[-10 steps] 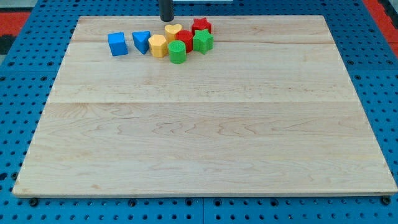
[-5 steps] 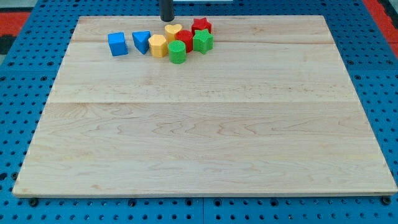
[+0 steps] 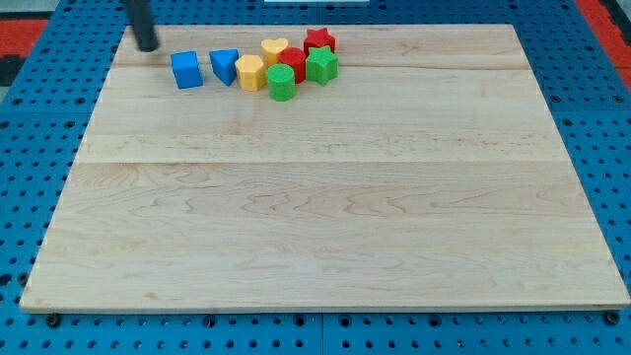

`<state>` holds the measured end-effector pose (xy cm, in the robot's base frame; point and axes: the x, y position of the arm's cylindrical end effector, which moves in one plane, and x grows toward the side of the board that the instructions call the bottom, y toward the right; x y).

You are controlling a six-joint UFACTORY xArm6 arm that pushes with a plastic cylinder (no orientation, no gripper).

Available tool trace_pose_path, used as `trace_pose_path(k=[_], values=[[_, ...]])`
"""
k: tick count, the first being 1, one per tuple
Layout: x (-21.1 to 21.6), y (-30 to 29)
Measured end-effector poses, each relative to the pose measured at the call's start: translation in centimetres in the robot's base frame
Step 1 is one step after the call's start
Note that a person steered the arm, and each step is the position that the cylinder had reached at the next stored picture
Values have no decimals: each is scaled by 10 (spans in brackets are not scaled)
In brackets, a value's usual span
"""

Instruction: Push the blue blocks into the group of blocks

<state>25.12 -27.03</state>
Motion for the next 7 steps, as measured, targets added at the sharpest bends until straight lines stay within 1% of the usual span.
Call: trace_pose_path(k=[1, 2, 3, 4, 5, 6, 7], values=[[42, 5], [39, 80], [31, 181], [24, 159], [17, 104], [-14, 103], [-15, 103]])
